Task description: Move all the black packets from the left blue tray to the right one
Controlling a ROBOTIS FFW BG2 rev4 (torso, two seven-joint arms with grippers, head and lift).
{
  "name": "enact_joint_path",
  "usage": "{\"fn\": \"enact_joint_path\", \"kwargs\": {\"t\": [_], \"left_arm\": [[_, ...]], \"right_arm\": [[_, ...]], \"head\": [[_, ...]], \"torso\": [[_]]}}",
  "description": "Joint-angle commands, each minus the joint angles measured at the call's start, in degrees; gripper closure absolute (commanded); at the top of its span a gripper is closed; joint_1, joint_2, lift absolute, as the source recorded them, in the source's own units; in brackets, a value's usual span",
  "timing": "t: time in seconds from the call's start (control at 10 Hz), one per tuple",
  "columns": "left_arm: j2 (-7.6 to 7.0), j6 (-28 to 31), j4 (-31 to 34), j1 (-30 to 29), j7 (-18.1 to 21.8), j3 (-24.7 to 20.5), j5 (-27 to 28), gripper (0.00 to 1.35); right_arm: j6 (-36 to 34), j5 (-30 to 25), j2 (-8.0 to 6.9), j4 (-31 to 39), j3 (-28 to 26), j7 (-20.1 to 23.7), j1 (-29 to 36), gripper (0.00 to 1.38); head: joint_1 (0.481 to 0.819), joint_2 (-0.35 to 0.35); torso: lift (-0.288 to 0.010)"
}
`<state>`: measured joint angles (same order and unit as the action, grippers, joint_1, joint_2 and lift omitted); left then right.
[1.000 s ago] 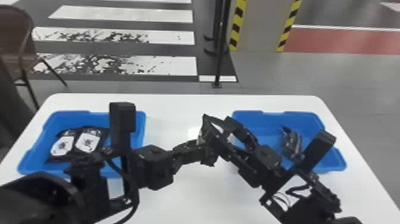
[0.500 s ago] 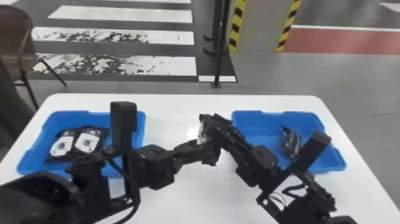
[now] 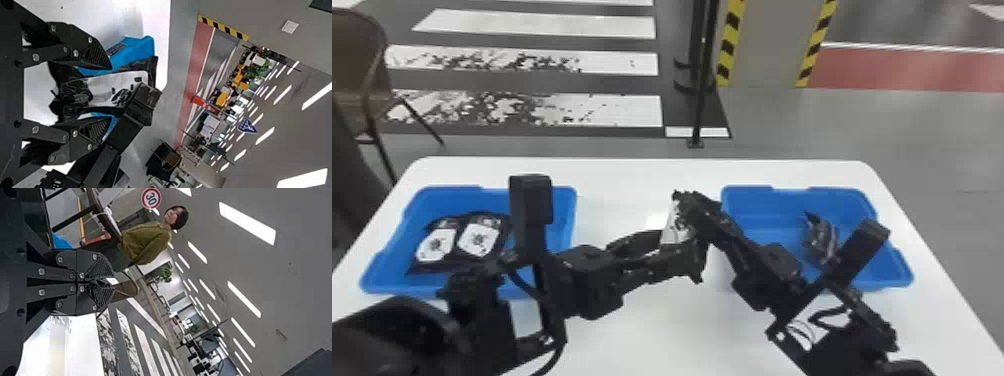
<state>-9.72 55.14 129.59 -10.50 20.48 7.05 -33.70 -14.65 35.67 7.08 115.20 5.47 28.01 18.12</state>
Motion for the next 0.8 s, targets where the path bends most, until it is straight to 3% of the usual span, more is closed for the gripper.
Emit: {"fn": "enact_joint_path", "kwargs": {"t": [0.0, 0.3, 0.4, 0.6, 0.7], "left_arm": [[0.32, -0.72, 0.00, -1.45, 0.00, -1.57, -0.92, 0.13], [2.51, -4.23, 1.97, -8.20, 0.18, -11.85, 1.14, 0.13], [3.39, -4.23, 3.23, -9.61, 0.18, -16.31, 2.62, 0.13], [3.83, -4.37, 4.22, -10.17, 0.18, -20.99, 3.42, 0.13], [3.83, -4.66, 4.22, -9.75, 0.18, -22.25, 3.88, 0.13]], "right_arm": [[0.17, 0.09, 0.22, -1.65, -2.04, -0.06, -1.67, 1.28], [0.17, -3.45, 1.71, -9.52, -6.96, -0.50, -7.43, 1.28], [0.17, -6.42, 2.15, -13.60, -8.56, -0.94, -9.82, 1.28], [0.31, -16.02, 2.94, -23.86, -11.53, -1.73, -16.43, 1.28], [0.31, -17.16, 3.30, -27.80, -11.75, -2.25, -18.68, 1.16]], "head": [[0.695, -0.073], [0.695, -0.086], [0.695, -0.079], [0.695, -0.044], [0.695, -0.050]], "torso": [[-0.140], [-0.140], [-0.140], [-0.140], [-0.140]]}}
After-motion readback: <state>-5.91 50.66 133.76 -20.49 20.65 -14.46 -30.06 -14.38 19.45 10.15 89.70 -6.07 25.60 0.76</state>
